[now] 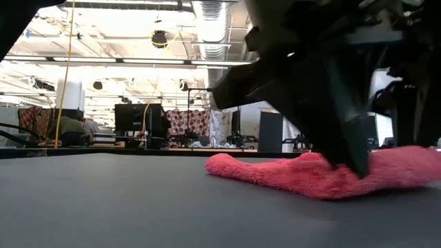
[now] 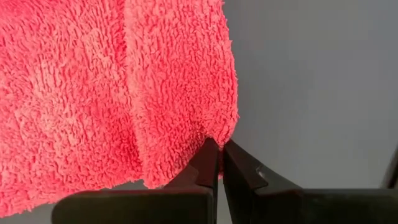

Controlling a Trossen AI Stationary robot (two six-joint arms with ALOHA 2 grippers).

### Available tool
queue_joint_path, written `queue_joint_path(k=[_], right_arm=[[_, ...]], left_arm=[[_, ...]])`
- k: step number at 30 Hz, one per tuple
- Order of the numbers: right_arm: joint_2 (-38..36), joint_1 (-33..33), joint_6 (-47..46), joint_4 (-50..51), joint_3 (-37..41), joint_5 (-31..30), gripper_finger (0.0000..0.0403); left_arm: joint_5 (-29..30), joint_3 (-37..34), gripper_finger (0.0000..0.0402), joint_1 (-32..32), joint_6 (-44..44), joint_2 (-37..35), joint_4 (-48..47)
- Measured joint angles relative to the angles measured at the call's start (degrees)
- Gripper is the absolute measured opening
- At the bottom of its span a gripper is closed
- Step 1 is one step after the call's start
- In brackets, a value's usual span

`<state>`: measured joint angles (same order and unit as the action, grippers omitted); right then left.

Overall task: Roll towel
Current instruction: Roll the pink towel

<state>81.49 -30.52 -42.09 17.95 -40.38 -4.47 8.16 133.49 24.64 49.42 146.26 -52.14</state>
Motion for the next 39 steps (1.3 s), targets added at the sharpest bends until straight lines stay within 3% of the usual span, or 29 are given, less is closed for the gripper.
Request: queue_joint_path(k=[7, 13, 23, 28, 34, 39], right_arm=[[-1.70, -1.35, -0.36, 2.80, 0.00, -0.25, 0.0150], [-1.88, -6.32, 0.59, 2.58, -0.04, -3.21, 0.0146], [-4.00, -22.33, 13.61, -7.27, -0.17, -23.24, 0.0146], [-0.87, -25.70, 13.97, -7.05, -0.22, -27.26, 0.0146], [5.20, -26.49, 13.31, -7.07, -0.22, -27.56, 0.0146], [8.88, -25.85, 13.26, -6.61, -0.20, -31.85, 0.0146]], left_arm=[[-0.61, 0.02, 0.0000, -0.17, 2.03, 0.00, 3.26], [-1.71, 0.02, 0.0000, -0.26, 3.79, 0.00, 3.45], [-4.48, 0.02, 0.0000, -0.54, 6.01, 0.00, 7.71], [-4.42, 0.02, 0.0000, -0.70, 7.14, 0.00, 8.88], [-5.70, -0.55, 0.0000, -0.64, 9.26, 0.00, 10.16], [-5.99, -0.57, 0.0000, -0.55, 9.86, 0.00, 11.69]])
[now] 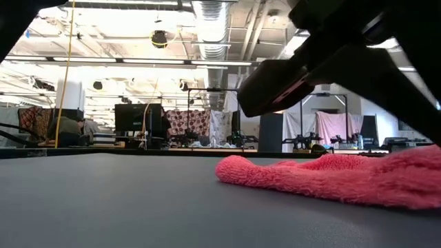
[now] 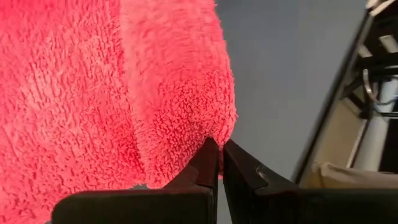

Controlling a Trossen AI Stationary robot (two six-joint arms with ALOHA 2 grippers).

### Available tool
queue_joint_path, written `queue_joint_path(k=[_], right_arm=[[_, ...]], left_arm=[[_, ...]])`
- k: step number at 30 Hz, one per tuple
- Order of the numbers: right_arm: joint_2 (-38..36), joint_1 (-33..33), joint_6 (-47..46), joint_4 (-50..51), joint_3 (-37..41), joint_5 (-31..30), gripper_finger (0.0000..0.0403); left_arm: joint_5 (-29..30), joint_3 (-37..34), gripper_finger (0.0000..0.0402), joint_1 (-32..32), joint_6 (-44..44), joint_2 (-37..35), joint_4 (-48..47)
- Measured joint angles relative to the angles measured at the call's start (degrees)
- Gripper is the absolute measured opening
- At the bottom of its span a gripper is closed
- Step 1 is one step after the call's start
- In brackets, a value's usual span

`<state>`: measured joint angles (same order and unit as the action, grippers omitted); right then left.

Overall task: Roll towel
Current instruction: Roll the pink towel

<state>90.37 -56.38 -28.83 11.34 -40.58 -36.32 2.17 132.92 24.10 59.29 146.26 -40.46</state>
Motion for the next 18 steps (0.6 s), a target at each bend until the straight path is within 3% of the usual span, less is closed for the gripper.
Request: queue_joint_path(k=[18], right_arm=[[2.78, 3.33, 1.93, -1.80, 0.02, -0.89, 0.0145]], left_arm=[[-1.85, -0.07, 0.0000, 0.05, -0.63, 0.00, 0.69]])
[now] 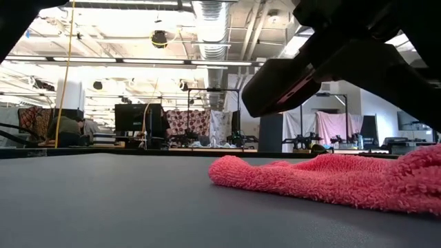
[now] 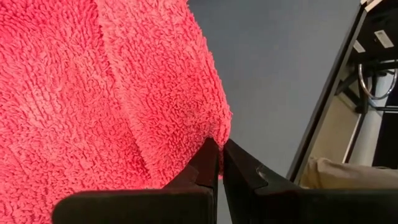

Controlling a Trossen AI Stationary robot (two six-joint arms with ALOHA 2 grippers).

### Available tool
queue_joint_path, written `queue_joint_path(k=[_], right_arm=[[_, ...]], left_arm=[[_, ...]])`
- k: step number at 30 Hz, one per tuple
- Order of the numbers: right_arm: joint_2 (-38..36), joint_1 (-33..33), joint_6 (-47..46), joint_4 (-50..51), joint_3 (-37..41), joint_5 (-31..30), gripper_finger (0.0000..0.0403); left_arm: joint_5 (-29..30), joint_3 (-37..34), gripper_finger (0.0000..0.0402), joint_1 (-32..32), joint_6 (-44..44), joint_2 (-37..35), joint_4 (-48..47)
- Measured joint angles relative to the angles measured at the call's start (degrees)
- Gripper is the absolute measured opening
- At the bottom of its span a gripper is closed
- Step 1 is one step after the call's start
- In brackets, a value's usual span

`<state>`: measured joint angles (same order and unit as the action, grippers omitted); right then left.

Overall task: Roll towel
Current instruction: Roll the pink towel

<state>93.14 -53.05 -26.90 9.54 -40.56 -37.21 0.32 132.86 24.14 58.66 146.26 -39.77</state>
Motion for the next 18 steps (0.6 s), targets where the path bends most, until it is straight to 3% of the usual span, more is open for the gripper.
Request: queue_joint_path(k=[8, 18], right_arm=[[0.00, 2.39, 0.01, 0.21, 0.00, 0.28, 0.0119], [-0.02, 3.71, -0.05, 0.22, 0.00, 2.93, 0.0024]], left_arm=[[0.44, 0.00, 0.0000, 0.21, -0.09, 0.00, -0.11], [4.04, 0.00, 0.0000, 1.19, -0.03, 0.00, -1.36]])
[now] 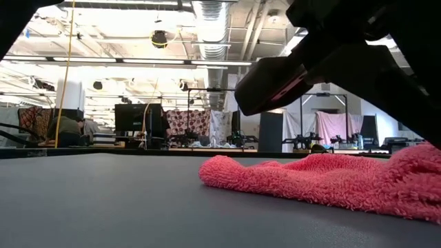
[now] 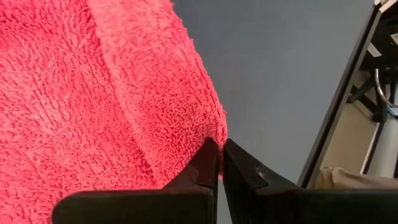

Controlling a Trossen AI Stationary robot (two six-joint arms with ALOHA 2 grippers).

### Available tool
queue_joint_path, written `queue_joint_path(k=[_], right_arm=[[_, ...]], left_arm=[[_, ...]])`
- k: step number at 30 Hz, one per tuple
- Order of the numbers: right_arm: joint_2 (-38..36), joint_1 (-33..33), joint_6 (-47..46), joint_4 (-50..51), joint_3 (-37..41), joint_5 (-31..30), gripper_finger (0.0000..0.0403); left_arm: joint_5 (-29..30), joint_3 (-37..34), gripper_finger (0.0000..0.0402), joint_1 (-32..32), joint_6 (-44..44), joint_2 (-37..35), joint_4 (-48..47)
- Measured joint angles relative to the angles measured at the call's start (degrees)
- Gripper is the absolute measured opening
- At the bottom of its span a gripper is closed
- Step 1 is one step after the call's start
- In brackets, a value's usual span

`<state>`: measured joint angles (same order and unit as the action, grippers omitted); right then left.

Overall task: Roll towel
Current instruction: Roll the pink towel

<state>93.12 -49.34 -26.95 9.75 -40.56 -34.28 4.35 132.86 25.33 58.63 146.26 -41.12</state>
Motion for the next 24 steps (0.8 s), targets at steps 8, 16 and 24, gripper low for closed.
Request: queue_joint_path(k=[8, 16, 24], right_arm=[[-0.28, 0.06, -5.95, 0.99, -0.02, 10.54, 0.0020], [-3.09, 1.03, -11.37, 2.61, -0.03, 19.11, 0.0014], [-10.68, 4.93, -13.61, 6.00, 0.02, 22.77, 0.0013]], left_arm=[[1.08, 0.00, 0.0000, 0.64, 0.59, 0.00, 0.25], [-0.23, 0.00, 0.0000, 0.77, 1.61, 0.00, 0.01], [1.78, 0.00, 0.0000, 1.27, 2.50, 0.00, 0.54]])
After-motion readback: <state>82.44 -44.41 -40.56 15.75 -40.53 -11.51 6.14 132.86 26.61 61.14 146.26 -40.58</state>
